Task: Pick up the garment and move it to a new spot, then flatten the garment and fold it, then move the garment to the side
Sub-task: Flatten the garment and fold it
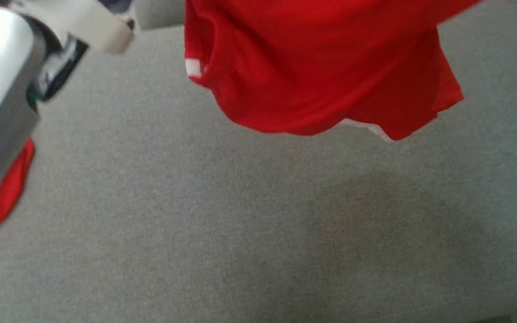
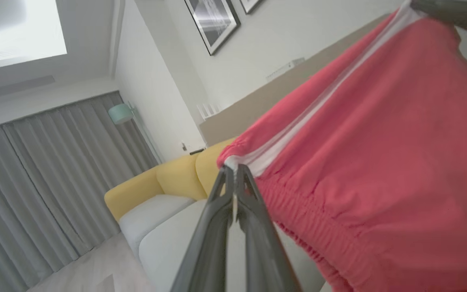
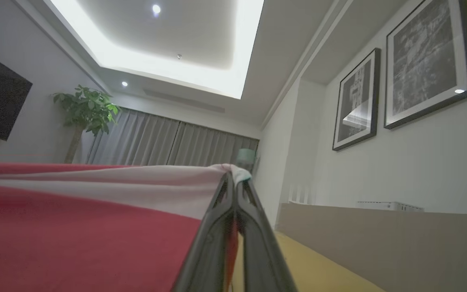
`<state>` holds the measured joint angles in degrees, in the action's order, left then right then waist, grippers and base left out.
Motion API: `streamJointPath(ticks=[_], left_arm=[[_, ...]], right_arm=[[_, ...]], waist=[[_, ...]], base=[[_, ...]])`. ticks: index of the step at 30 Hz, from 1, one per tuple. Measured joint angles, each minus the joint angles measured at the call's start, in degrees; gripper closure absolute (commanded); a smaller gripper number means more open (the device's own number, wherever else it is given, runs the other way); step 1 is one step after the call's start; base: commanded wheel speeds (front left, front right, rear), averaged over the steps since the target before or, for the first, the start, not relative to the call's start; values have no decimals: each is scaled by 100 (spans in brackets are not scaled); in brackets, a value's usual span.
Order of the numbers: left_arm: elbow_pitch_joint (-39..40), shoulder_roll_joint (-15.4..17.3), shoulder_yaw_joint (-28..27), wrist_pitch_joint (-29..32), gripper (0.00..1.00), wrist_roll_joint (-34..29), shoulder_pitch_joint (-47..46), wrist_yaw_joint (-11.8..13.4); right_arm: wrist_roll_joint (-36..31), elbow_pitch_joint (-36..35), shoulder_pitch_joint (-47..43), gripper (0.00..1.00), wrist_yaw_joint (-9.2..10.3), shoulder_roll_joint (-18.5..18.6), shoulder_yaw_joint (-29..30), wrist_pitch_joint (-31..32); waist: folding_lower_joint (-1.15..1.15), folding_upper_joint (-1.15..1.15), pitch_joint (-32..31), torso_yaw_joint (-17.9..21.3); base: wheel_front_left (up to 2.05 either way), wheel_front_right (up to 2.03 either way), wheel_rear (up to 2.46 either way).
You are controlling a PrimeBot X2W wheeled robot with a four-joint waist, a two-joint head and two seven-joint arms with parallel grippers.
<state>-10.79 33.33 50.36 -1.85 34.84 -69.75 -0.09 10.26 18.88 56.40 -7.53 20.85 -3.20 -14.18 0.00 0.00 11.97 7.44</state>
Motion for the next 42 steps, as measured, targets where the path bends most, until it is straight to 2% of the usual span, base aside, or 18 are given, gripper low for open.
streamJointPath(ticks=[2,7,12,16,20,24,29,34,42], left_arm=[[-394,-79,153,-3,100,-323,-283,-102],[-1281,-513,188,-522,100,-971,-1284,-88],[-1738,-792,169,-1042,100,-1290,-1903,15],[-1970,-905,140,-1207,100,-1205,-1702,15],[-1856,-838,130,-1291,100,-1163,-612,198],[-1180,-778,171,-1292,100,-1470,537,474],[-444,-546,182,-1292,100,-1838,2144,940],[36,-502,103,-1292,100,-1758,3656,1360],[748,-260,34,-1292,100,-1749,5142,1903]], right_arm=[[-48,416,404,100,0,52,-159,0],[-144,966,1332,100,0,77,-229,-53],[-232,761,1708,100,0,66,-113,-54],[-305,435,1524,100,0,-27,12,-69],[-365,148,501,100,0,-153,-56,-69],[-377,-80,-609,100,0,-226,35,-68],[-377,-532,-1928,100,0,-312,233,-68],[-289,-1079,-3311,100,0,-488,506,-68],[-211,-2102,-5197,100,-1,-821,845,-67]], waist=[[-1,0,192,-19],[-2,0,761,-82],[-2,0,1184,-149],[-2,1,1417,-222],[-1,0,1481,-259],[-1,0,1446,-278],[1,0,1234,-271],[2,0,877,-259],[2,0,383,-204]], base=[[0,0,0],[0,0,0],[0,0,0],[0,0,0],[0,0,0],[0,0,0],[0,0,0],[0,0,0],[0,0,0]])
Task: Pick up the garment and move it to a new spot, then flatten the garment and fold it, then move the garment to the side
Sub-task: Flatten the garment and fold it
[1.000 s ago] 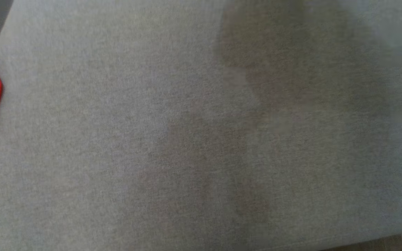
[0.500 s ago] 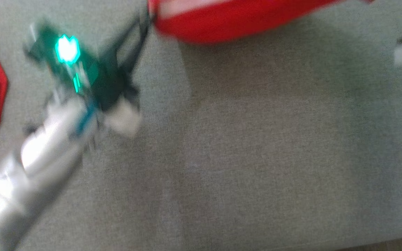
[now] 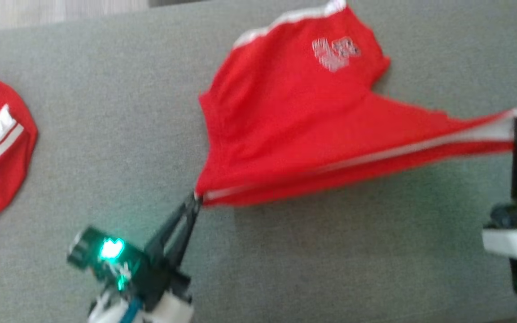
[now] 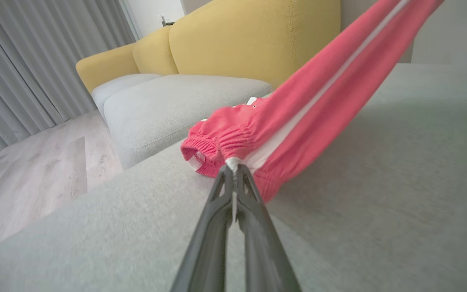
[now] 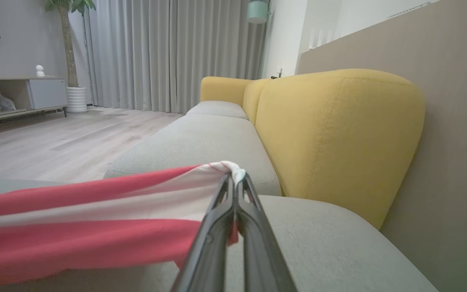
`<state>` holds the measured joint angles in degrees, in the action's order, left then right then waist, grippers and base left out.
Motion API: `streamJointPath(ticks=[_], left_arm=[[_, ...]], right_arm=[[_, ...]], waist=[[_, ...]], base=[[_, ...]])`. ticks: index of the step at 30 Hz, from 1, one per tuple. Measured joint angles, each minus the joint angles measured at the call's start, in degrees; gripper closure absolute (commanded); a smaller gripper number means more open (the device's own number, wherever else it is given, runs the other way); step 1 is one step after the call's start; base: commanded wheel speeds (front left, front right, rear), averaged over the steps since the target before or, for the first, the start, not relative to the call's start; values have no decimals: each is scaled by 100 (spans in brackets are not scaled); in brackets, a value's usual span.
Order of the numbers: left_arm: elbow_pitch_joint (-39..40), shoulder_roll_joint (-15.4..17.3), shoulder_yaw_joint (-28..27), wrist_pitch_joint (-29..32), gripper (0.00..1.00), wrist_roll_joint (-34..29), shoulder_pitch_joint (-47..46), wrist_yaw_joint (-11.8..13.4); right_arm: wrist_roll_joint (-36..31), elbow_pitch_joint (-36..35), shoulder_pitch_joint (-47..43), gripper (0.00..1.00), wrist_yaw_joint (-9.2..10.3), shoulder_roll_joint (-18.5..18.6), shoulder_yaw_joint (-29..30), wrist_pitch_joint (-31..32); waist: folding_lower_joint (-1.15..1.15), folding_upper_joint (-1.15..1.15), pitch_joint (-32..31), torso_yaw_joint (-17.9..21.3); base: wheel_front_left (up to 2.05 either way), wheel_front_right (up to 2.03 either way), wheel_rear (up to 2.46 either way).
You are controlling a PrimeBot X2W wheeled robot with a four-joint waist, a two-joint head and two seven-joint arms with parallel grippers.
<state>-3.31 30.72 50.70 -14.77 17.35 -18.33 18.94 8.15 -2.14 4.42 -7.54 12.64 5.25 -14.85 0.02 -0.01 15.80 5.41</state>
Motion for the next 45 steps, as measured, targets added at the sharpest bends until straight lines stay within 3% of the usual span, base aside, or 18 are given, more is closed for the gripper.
streamJointPath(ticks=[4,8,18,23,31,38,39,41,43,44,45], left_arm=[[389,80,35,-1,100,16,506,179],[576,77,54,63,100,49,382,115],[-194,-549,-81,525,100,-123,-1561,-188],[-616,-814,-78,790,100,-18,-2079,-492],[-1026,-1010,-148,948,100,-35,-2725,-481],[-1195,-1230,-87,1025,100,-23,-2876,-590],[-1237,-1270,-71,1025,100,-23,-2904,-595],[-1323,-1344,-60,1023,100,-22,-2972,-637],[-1414,-1391,-49,1015,89,-22,-3030,-639],[-1469,-1400,-38,1013,82,-22,-3049,-641],[-1523,-1407,-30,995,55,-22,-3057,-639]], right_arm=[[1,-404,-639,100,0,-74,260,79],[55,-520,-665,100,0,-108,363,344],[411,631,1329,100,0,642,-25,587],[561,1295,2254,100,0,1107,-535,730],[737,2387,3683,100,0,1639,-1599,778],[1067,3174,4406,100,0,1902,-2447,778],[1131,3295,4503,98,0,1926,-2586,781],[1237,3521,4665,67,0,1944,-2815,770],[1332,3747,4794,0,0,1942,-2992,706],[1395,3850,4838,0,0,1937,-3072,646],[1471,3950,4869,0,0,1924,-3125,561]], waist=[[-1,0,-135,1],[-1,0,-118,-122],[-4,0,600,-405],[-4,0,995,-555],[-4,0,1463,-782],[-3,0,1700,-1028],[-3,0,1731,-1069],[-3,0,1777,-1137],[-3,1,1794,-1178],[-4,1,1783,-1181],[-4,1,1762,-1174]], base=[[0,0,0],[0,0,0],[0,0,0],[0,0,0],[0,0,0],[0,0,0],[0,0,0],[0,0,0],[0,0,0],[0,0,0],[0,0,0]])
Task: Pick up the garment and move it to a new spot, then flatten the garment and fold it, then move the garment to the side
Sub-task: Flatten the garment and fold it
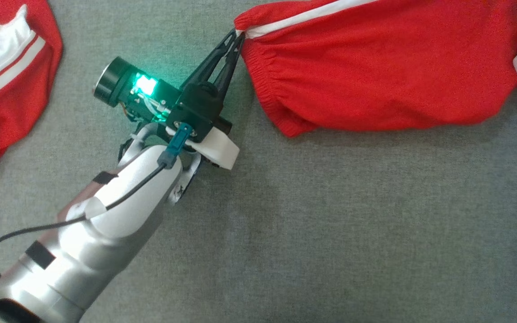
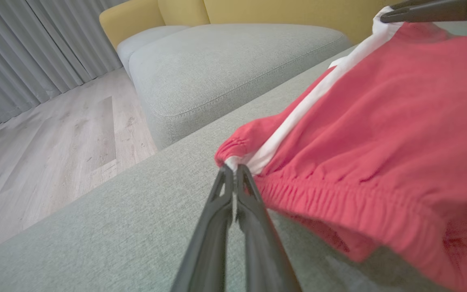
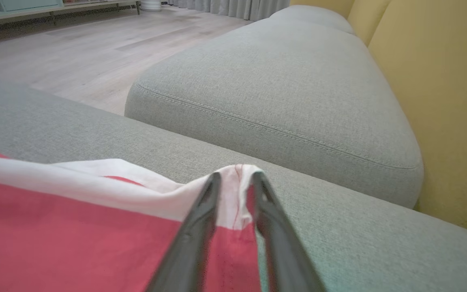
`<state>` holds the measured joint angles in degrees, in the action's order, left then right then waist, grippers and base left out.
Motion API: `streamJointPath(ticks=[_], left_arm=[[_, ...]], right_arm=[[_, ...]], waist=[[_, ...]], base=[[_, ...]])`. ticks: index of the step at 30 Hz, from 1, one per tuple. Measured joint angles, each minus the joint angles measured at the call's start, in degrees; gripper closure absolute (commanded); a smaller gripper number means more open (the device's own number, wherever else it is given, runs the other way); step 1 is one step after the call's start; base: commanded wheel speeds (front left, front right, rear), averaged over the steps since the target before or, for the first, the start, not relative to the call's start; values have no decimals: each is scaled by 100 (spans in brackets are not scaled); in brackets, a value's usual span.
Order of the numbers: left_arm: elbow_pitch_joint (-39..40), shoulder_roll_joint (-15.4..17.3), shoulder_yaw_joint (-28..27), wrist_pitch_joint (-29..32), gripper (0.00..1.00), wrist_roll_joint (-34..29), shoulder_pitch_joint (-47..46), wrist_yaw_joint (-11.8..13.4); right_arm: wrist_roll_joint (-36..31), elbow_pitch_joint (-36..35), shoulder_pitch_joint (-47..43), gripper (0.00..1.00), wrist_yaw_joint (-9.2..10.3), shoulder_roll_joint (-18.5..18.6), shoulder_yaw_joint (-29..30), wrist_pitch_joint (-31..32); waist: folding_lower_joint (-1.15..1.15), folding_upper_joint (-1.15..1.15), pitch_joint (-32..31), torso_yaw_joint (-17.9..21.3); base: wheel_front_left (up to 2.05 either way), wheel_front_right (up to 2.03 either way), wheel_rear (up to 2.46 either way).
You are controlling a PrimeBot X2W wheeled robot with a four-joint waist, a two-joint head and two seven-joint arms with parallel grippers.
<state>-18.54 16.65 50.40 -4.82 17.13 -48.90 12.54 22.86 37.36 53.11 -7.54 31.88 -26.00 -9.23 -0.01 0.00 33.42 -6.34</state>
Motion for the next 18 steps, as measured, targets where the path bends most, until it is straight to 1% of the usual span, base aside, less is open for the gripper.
streamJointPath(ticks=[1,3,6,8,9,11,14,18], left_arm=[[-47,-7,3,-26,0,1,2,0],[-123,-42,1,-97,0,9,18,14],[-187,-81,-49,-324,0,86,128,182],[-192,-90,-138,-561,0,153,338,374],[-188,-112,-243,-691,0,203,486,522],[-137,-166,-450,-860,0,333,795,709],[105,-263,-742,-965,0,448,1238,922],[998,-433,-1263,-990,0,87,1739,1212]], right_arm=[[93,86,30,0,0,-15,-56,-60],[315,211,37,0,0,-44,-160,-168],[695,311,14,0,0,-83,-311,-269],[979,319,-33,0,0,-88,-343,-297],[1106,321,-96,0,0,-87,-354,-305],[1330,378,-283,0,0,-86,-393,-311],[1574,630,-592,0,0,-70,-412,-223],[1898,1003,-790,0,0,-62,-408,31]], waist=[[1,0,-27,11],[2,0,-96,33],[1,0,-238,75],[2,0,-353,103],[2,0,-415,115],[2,0,-537,126],[2,0,-707,94],[2,0,-857,-86]], base=[[0,0,0],[0,0,0],[0,0,0],[0,0,0],[0,0,0],[0,0,0],[0,0,0],[0,0,0]])
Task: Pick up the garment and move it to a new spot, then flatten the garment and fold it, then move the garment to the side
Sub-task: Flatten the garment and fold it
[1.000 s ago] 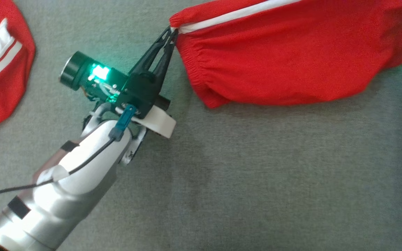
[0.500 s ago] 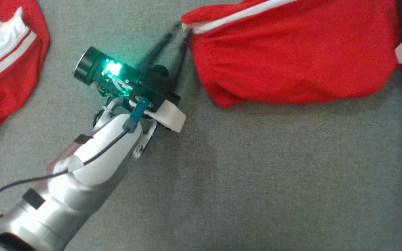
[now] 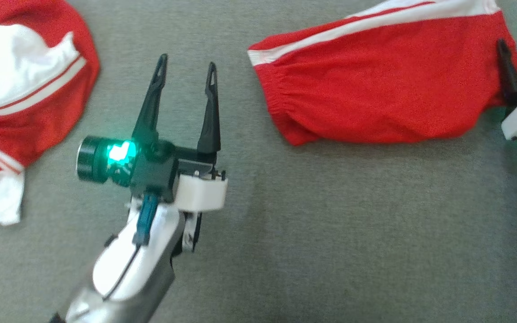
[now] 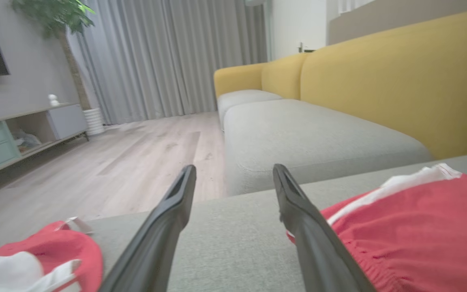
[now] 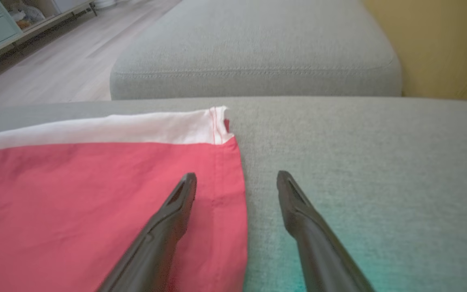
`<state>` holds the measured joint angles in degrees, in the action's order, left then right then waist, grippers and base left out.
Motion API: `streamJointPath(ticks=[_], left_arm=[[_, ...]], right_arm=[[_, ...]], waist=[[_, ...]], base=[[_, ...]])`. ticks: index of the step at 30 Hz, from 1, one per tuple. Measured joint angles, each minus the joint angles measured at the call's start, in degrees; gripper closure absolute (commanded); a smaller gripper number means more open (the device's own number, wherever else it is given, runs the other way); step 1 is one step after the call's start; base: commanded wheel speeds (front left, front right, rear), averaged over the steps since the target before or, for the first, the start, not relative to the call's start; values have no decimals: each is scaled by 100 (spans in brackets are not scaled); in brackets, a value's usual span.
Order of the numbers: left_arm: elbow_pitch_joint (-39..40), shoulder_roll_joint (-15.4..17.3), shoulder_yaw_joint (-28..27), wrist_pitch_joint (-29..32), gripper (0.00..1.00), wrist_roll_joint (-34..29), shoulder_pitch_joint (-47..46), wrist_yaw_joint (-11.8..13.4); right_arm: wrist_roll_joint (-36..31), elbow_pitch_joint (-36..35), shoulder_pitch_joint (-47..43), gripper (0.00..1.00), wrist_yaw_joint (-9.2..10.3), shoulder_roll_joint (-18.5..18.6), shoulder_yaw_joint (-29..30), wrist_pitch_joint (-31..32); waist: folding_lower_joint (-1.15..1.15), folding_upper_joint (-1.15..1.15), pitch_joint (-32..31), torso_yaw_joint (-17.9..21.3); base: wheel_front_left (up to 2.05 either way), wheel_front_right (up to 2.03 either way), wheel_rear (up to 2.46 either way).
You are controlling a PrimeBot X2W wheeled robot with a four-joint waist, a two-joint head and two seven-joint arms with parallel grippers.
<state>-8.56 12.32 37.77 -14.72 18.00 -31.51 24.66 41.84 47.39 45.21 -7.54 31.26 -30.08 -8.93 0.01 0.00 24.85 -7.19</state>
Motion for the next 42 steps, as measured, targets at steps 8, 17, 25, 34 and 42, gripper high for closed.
streamJointPath(ticks=[8,17,25,34,42], left_arm=[[993,-281,-470,-1,0,-1046,990,258],[953,-396,-660,-5,0,-1222,1483,26],[837,-409,-854,-5,0,-1273,1562,-255],[639,-412,-839,-4,0,-1321,1562,-655],[356,-465,-857,-4,0,-1318,1573,-879]], right_arm=[[873,477,-131,21,1,-38,40,539],[1204,338,-277,100,1,-7,-326,517],[1365,383,-375,100,1,230,-511,207],[1406,467,-334,100,1,705,-476,-267],[1126,-466,138,100,1,472,-802,-377]], waist=[[1,0,-194,-451],[-1,0,-382,-391],[-1,0,-468,77],[-1,0,-473,490],[-1,0,-652,613]], base=[[0,0,0],[0,0,0],[0,0,0],[0,0,0],[0,0,0]])
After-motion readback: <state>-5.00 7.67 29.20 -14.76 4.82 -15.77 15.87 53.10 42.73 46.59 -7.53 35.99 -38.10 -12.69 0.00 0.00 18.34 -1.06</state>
